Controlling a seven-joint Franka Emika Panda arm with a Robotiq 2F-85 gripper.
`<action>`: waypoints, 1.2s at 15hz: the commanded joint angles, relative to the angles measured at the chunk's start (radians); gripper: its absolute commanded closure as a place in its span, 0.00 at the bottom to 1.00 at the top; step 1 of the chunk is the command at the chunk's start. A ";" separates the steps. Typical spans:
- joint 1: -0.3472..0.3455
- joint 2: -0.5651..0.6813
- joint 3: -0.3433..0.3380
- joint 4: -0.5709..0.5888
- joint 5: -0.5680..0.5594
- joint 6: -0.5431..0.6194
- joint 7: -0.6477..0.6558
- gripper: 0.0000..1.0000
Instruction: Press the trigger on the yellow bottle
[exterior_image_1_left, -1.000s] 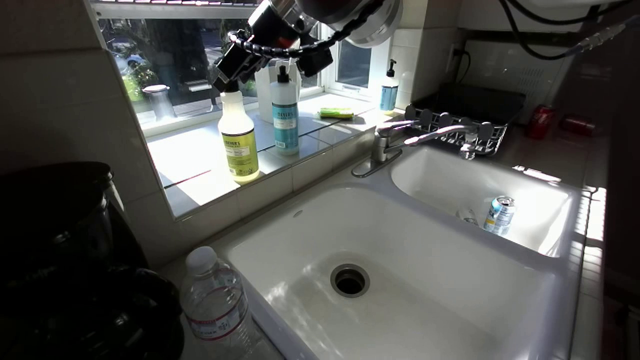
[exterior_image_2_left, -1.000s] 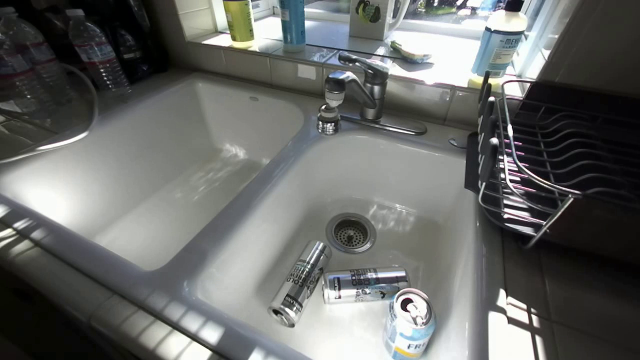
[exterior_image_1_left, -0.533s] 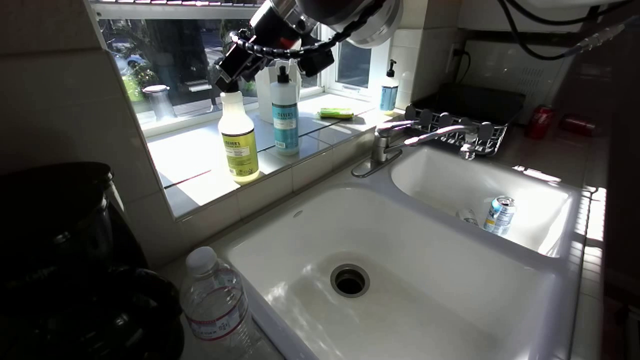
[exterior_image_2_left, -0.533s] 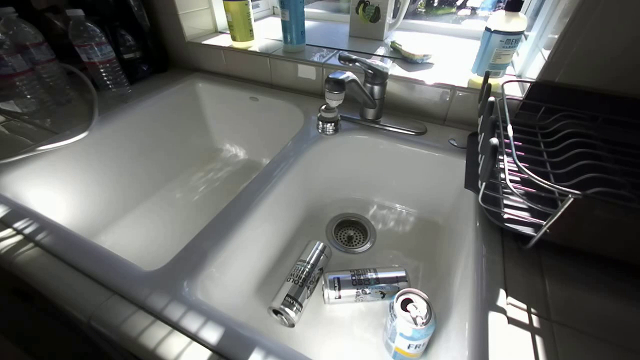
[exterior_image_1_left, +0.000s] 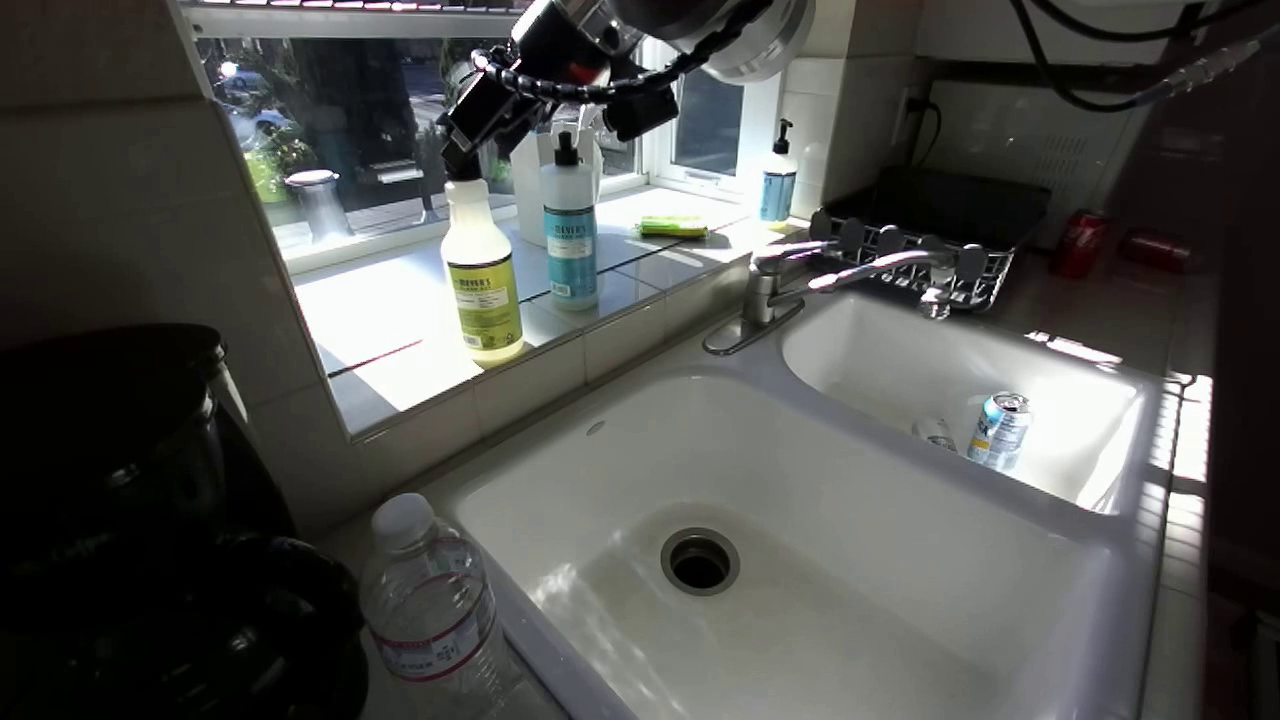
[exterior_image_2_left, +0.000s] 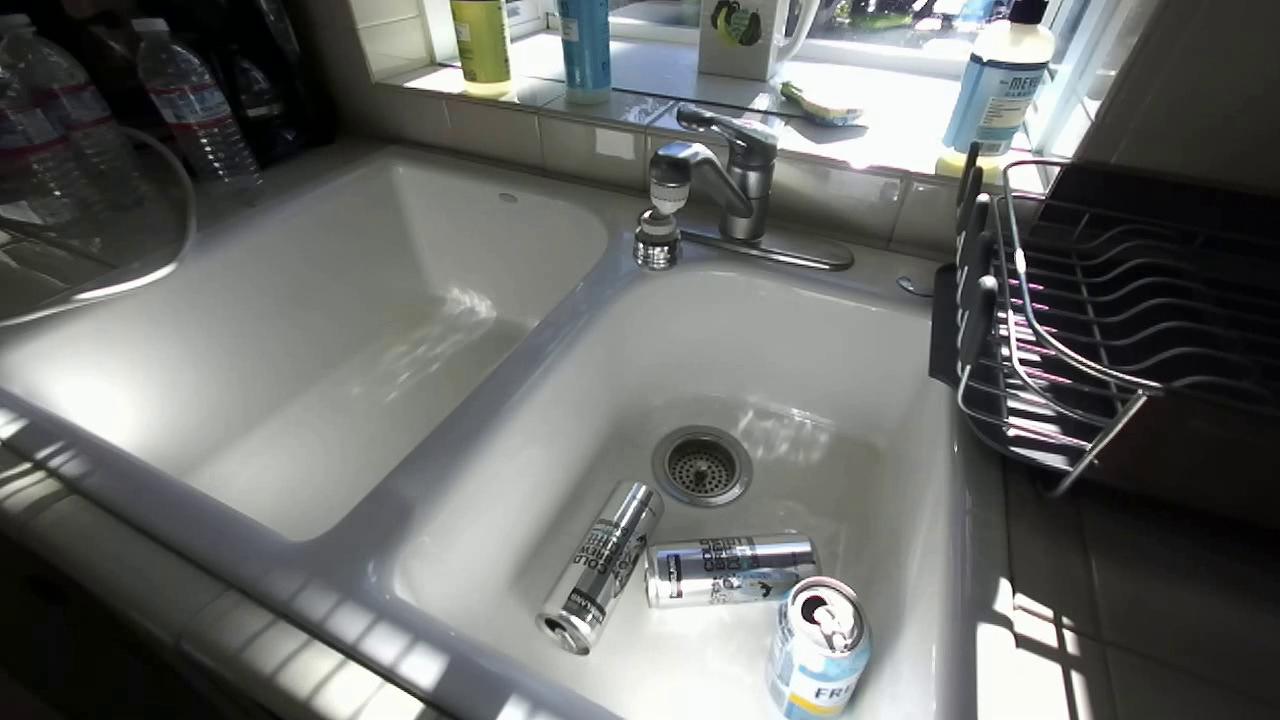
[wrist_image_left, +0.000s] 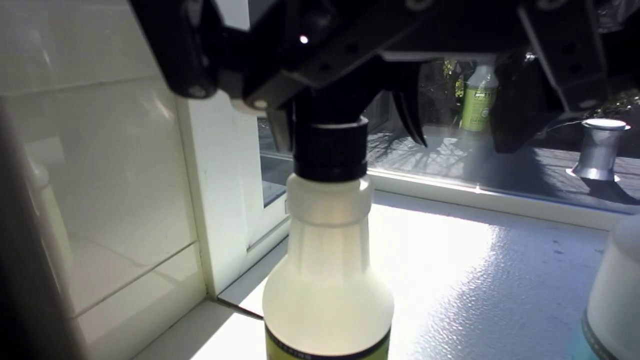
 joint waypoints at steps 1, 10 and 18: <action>0.009 -0.031 -0.019 -0.015 -0.019 -0.041 0.039 0.00; 0.004 -0.093 -0.031 -0.025 -0.023 -0.157 0.071 0.00; 0.001 -0.158 -0.041 -0.029 -0.035 -0.230 0.084 0.00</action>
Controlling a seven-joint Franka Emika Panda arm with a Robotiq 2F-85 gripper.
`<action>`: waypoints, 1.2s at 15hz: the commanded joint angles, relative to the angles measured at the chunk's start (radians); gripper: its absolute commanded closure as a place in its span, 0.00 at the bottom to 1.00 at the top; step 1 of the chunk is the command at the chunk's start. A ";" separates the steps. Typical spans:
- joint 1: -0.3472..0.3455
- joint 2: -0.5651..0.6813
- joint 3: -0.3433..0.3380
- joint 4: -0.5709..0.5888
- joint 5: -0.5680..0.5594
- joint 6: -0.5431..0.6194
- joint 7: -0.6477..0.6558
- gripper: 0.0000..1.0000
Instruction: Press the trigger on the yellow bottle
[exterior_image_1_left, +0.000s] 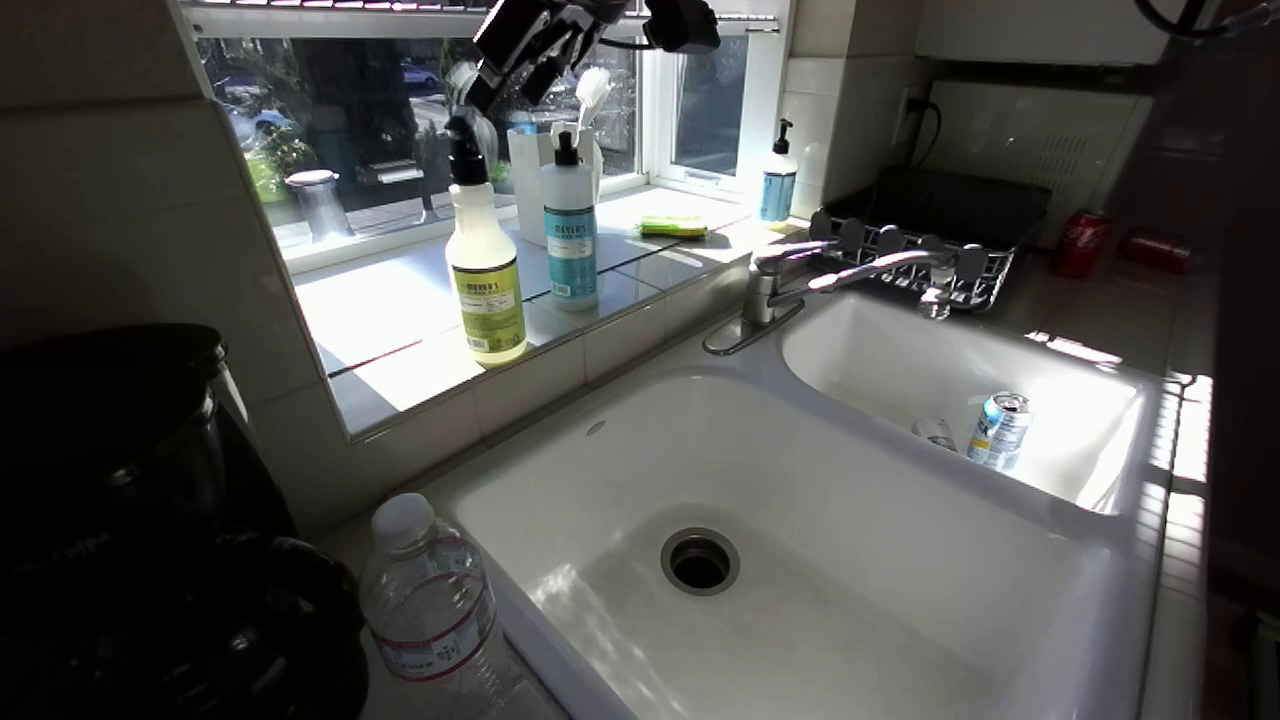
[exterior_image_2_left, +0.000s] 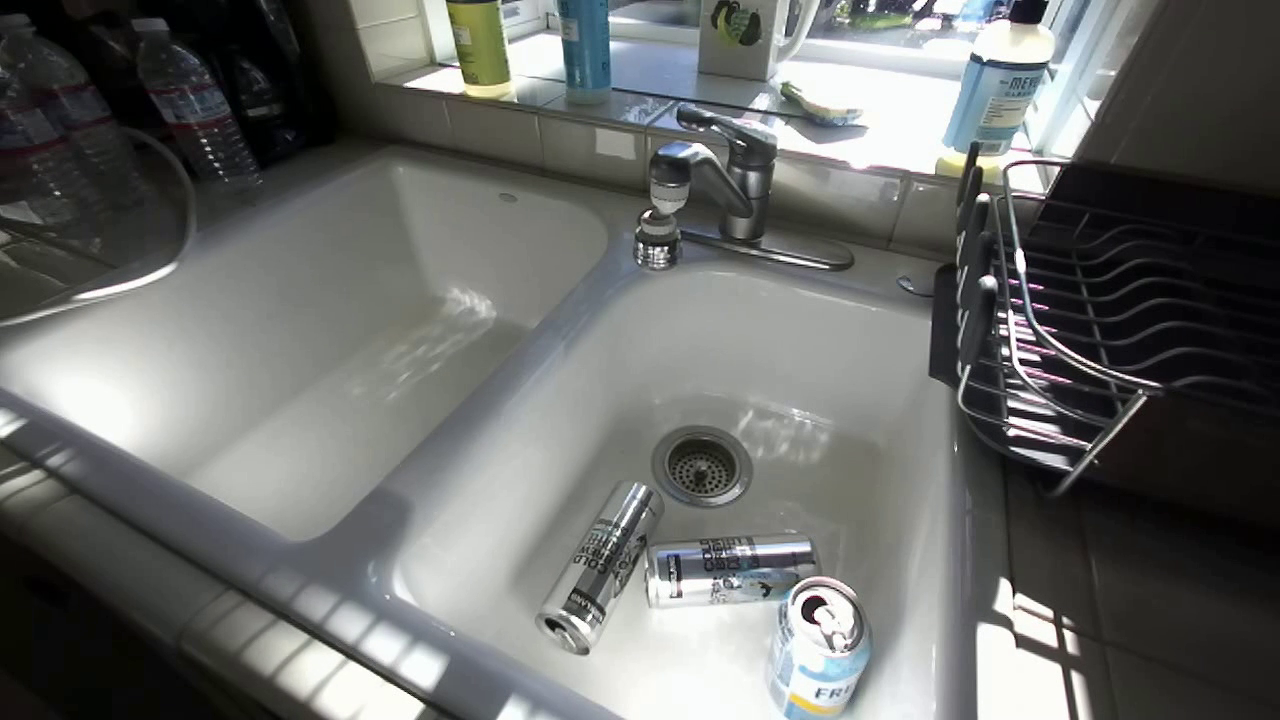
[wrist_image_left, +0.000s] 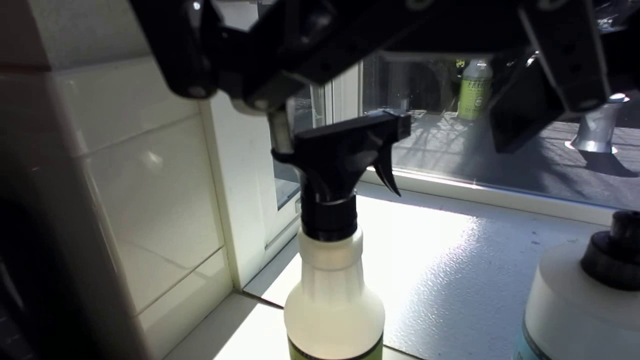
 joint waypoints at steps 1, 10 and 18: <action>0.003 -0.054 -0.021 -0.029 -0.026 -0.054 0.039 0.00; -0.001 -0.127 -0.062 -0.035 -0.044 -0.120 0.055 0.00; -0.007 -0.201 -0.094 -0.059 -0.061 -0.267 0.053 0.00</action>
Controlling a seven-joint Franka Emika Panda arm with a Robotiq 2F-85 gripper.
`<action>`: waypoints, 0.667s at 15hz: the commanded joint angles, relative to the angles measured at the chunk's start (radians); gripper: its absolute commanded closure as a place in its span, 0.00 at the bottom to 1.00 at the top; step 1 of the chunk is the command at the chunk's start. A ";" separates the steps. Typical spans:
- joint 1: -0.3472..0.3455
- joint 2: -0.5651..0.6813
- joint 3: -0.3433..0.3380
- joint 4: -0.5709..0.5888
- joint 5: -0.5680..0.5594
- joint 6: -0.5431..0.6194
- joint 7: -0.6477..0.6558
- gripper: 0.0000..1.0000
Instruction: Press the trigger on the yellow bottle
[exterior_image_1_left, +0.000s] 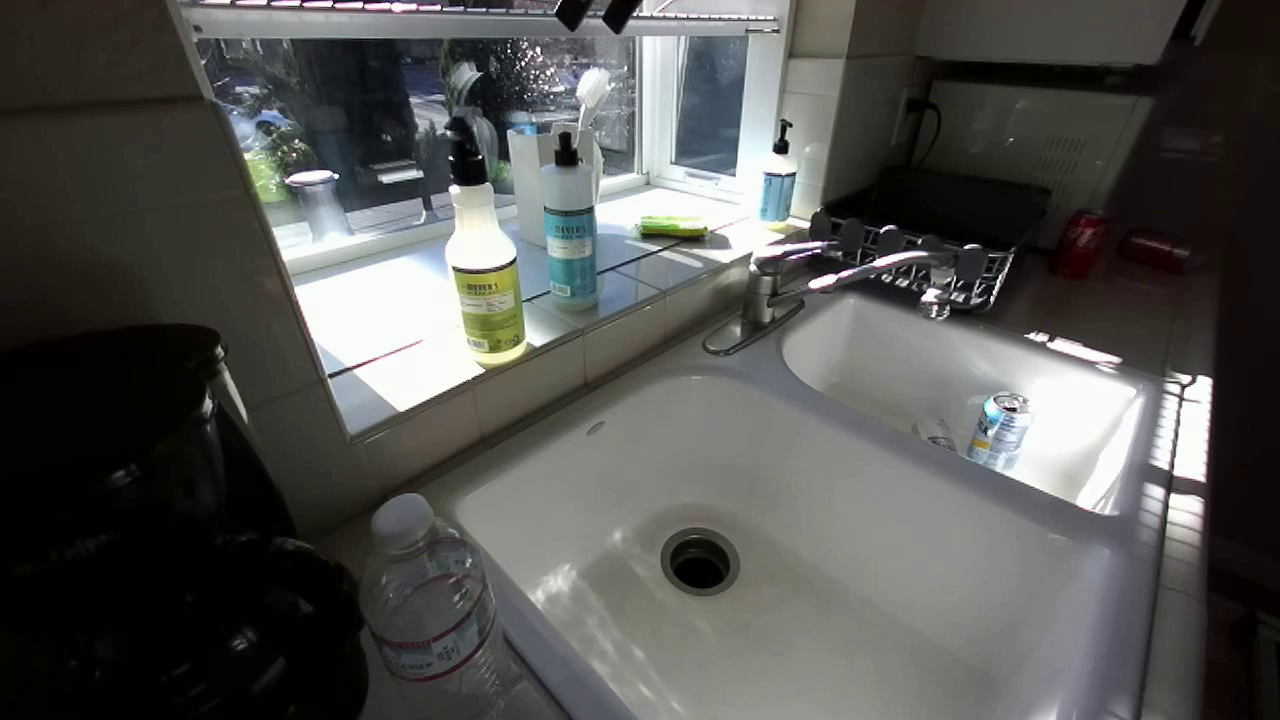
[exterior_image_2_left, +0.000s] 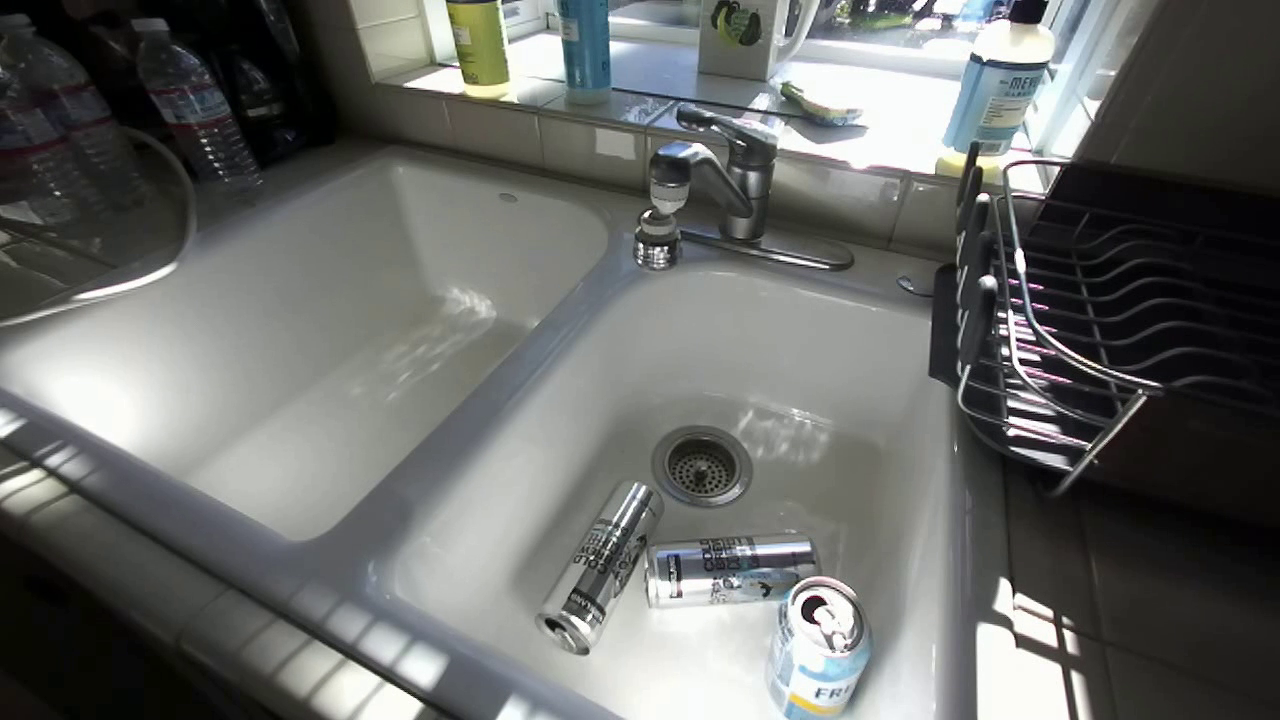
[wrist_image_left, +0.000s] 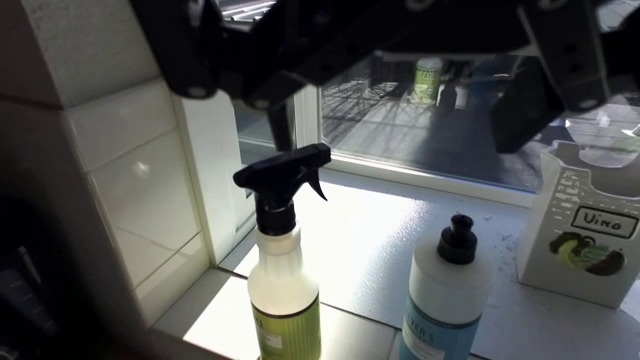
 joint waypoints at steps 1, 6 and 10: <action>0.000 -0.064 -0.013 -0.056 -0.034 -0.069 0.016 0.00; -0.005 -0.113 -0.025 -0.086 -0.031 -0.131 0.004 0.00; -0.011 -0.152 -0.034 -0.116 -0.021 -0.149 -0.008 0.00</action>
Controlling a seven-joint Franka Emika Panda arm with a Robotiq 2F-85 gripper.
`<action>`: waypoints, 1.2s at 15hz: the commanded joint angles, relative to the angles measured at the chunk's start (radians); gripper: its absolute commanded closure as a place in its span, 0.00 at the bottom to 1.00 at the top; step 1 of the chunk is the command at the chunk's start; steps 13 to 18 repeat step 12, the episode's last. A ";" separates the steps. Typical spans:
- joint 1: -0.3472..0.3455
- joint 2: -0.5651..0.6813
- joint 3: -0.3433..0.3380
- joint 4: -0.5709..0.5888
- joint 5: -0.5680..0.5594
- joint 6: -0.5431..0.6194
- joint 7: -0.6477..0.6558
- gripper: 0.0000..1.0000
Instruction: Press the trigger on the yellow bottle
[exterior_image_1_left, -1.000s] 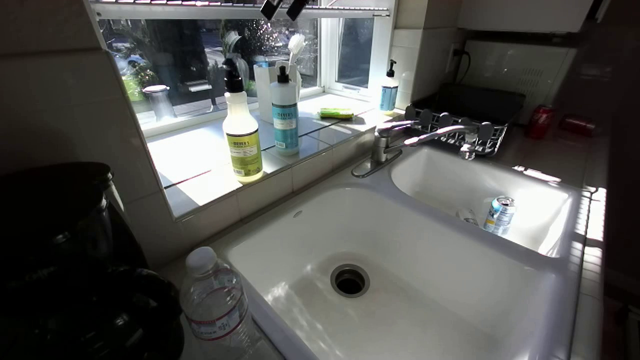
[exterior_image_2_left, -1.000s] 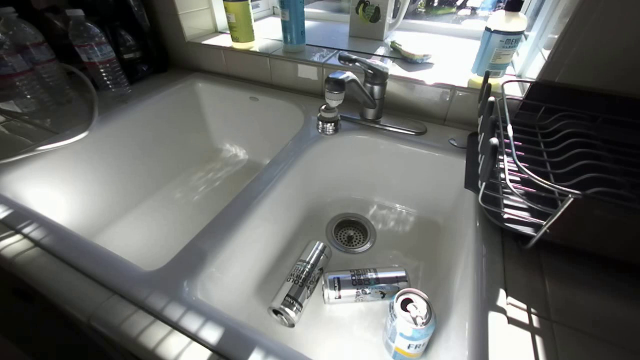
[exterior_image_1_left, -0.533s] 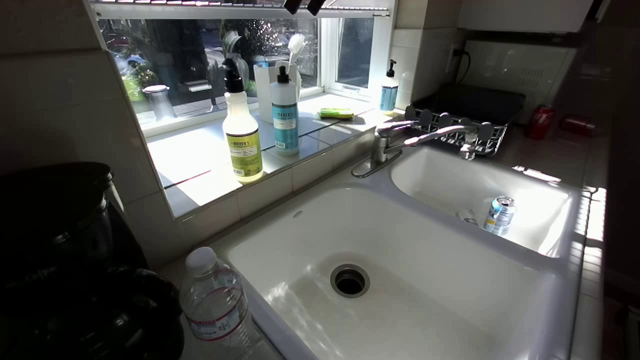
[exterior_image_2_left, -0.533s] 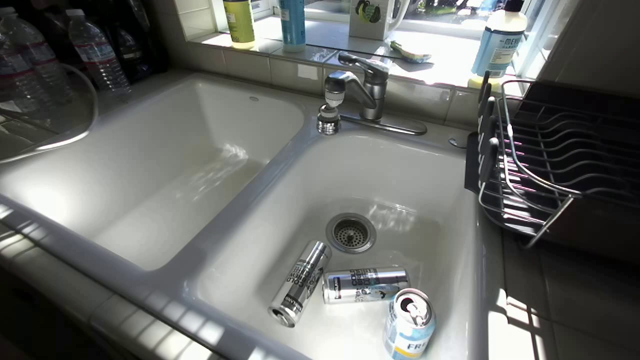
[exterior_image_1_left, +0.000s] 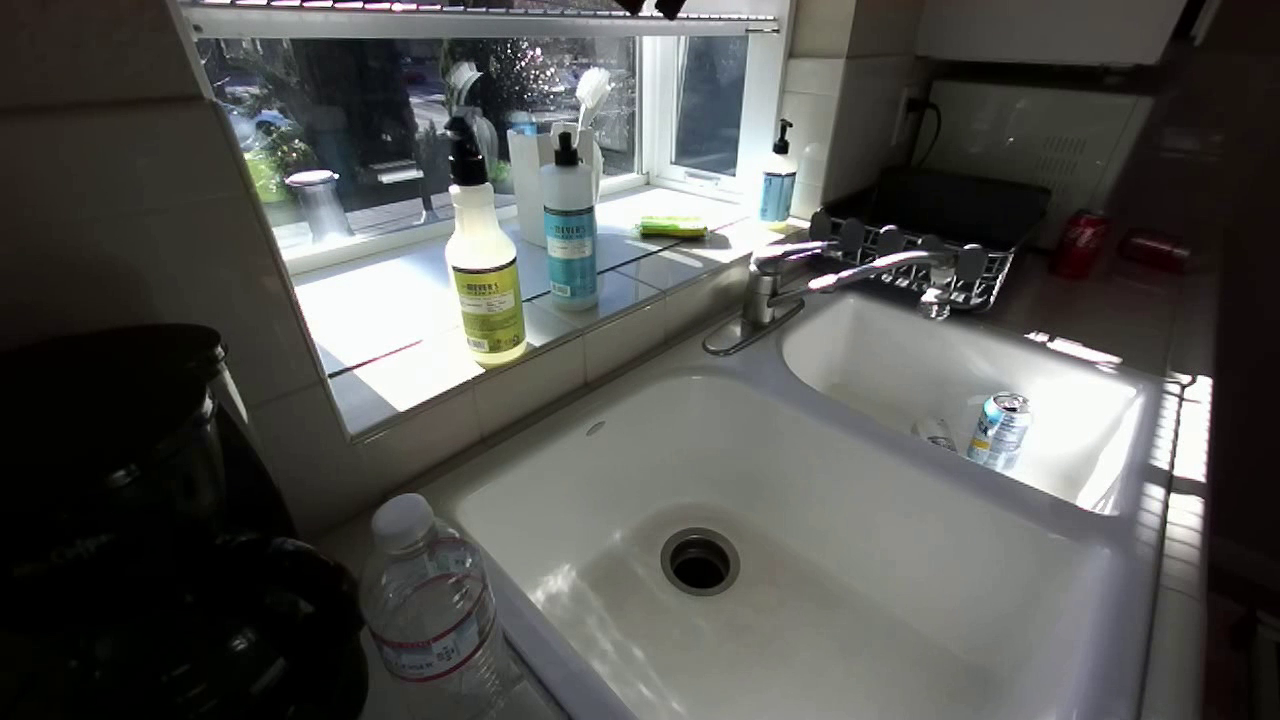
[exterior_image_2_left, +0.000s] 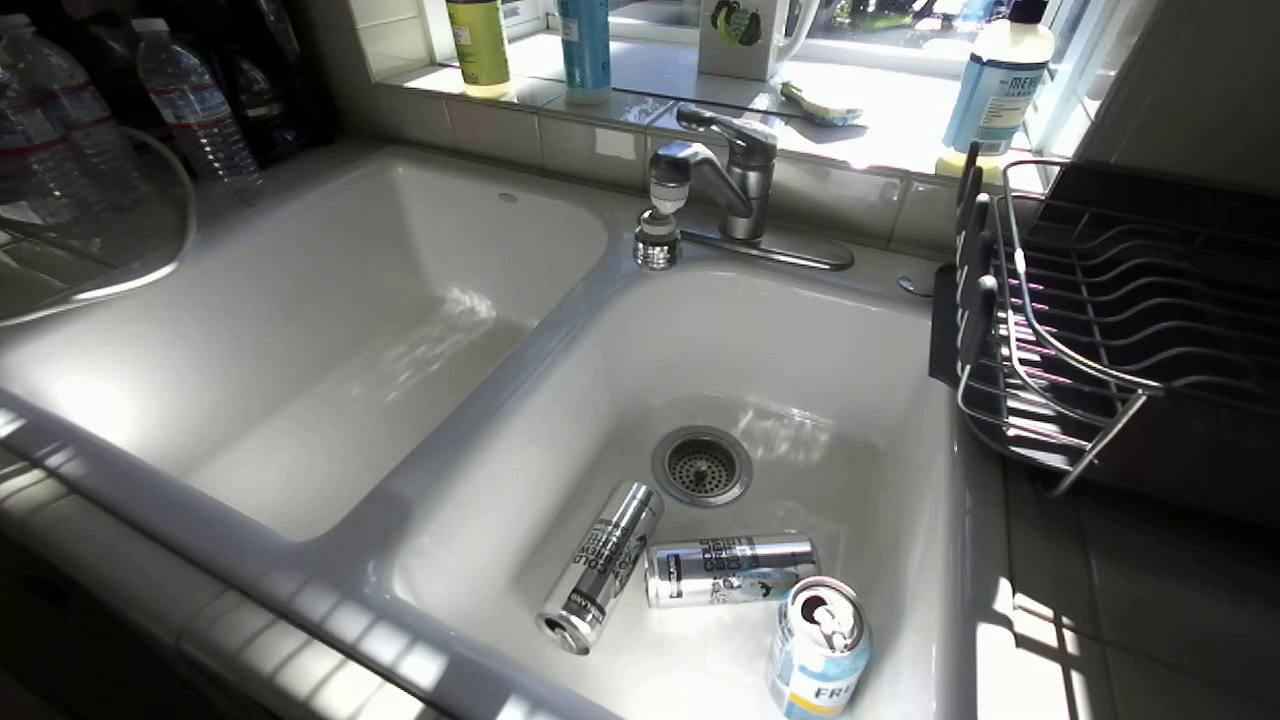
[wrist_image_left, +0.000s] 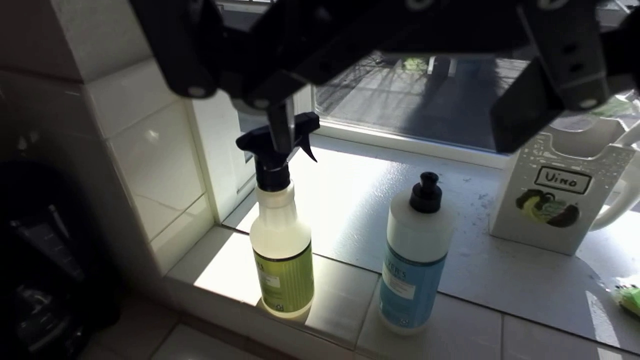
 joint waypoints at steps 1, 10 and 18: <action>-0.005 -0.065 -0.007 -0.072 -0.013 -0.021 -0.007 0.00; -0.007 -0.047 -0.006 -0.050 0.000 -0.003 -0.008 0.00; -0.007 -0.047 -0.006 -0.051 0.000 -0.003 -0.008 0.00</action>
